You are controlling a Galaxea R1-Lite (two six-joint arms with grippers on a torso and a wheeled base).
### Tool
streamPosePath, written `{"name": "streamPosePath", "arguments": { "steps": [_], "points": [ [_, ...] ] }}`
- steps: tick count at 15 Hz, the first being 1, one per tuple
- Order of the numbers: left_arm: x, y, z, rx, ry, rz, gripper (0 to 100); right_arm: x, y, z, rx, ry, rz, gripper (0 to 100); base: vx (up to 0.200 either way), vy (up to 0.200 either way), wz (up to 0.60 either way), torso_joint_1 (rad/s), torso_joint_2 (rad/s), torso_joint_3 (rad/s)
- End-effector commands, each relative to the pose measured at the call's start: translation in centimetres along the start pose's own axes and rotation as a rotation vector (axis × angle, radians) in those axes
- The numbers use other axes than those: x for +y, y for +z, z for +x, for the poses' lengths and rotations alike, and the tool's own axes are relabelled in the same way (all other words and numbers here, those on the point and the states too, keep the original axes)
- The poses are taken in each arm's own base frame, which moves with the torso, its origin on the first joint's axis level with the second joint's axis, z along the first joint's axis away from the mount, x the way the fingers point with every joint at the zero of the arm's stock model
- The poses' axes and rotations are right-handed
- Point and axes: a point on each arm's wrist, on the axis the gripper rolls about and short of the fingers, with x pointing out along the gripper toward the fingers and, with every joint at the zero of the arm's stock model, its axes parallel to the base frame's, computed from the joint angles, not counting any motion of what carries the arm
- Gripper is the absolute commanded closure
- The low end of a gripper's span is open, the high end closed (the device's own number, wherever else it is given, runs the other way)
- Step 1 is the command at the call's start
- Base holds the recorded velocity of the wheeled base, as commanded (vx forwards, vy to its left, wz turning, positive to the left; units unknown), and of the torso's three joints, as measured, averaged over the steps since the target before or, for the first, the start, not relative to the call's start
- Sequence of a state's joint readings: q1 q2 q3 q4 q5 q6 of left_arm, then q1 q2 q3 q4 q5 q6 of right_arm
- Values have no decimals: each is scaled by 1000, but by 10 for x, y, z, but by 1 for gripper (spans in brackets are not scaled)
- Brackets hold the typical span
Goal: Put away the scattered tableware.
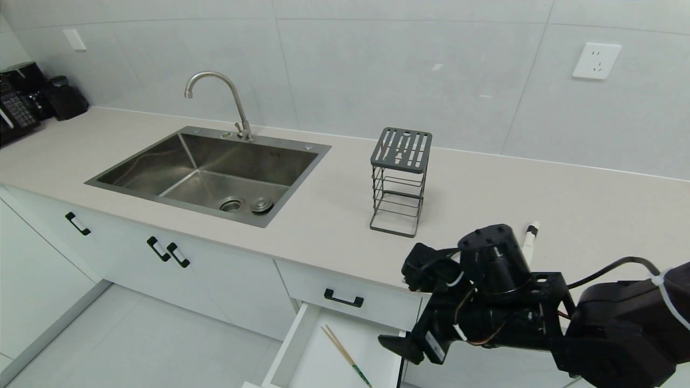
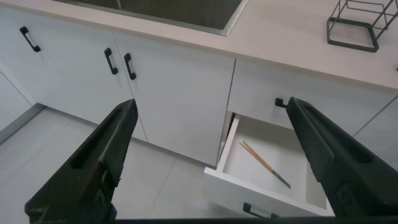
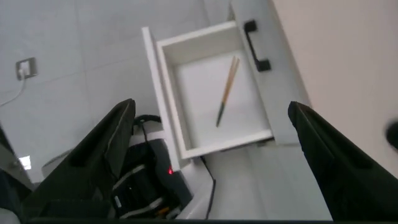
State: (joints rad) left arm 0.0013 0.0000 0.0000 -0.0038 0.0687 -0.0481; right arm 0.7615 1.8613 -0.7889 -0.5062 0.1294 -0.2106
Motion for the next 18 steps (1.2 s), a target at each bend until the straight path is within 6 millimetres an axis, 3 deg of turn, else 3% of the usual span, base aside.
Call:
{"name": "streamPosePath", "arguments": {
  "steps": [1, 5, 8, 10, 13, 18],
  "points": [
    [0, 0, 0, -1, 1, 0, 0, -25, -20, -34, -27, -111, 41, 0, 0, 0, 0, 0, 0, 0],
    [0, 0, 0, -1, 1, 0, 0, -63, -36, -69, -42, -231, 46, 0, 0, 0, 0, 0, 0, 0],
    [0, 0, 0, -1, 1, 0, 0, -76, -41, -71, -37, -259, 60, 0, 0, 0, 0, 0, 0, 0],
    [0, 0, 0, -1, 1, 0, 0, -97, -54, -70, 1, -285, 30, 0, 0, 0, 0, 0, 0, 0],
    [0, 0, 0, -1, 1, 0, 0, -137, -67, -59, 6, -258, -37, 0, 0, 0, 0, 0, 0, 0],
    [0, 0, 0, -1, 1, 0, 0, -159, -75, -16, 19, -201, -26, 0, 0, 0, 0, 0, 0, 0]
  ]
}}
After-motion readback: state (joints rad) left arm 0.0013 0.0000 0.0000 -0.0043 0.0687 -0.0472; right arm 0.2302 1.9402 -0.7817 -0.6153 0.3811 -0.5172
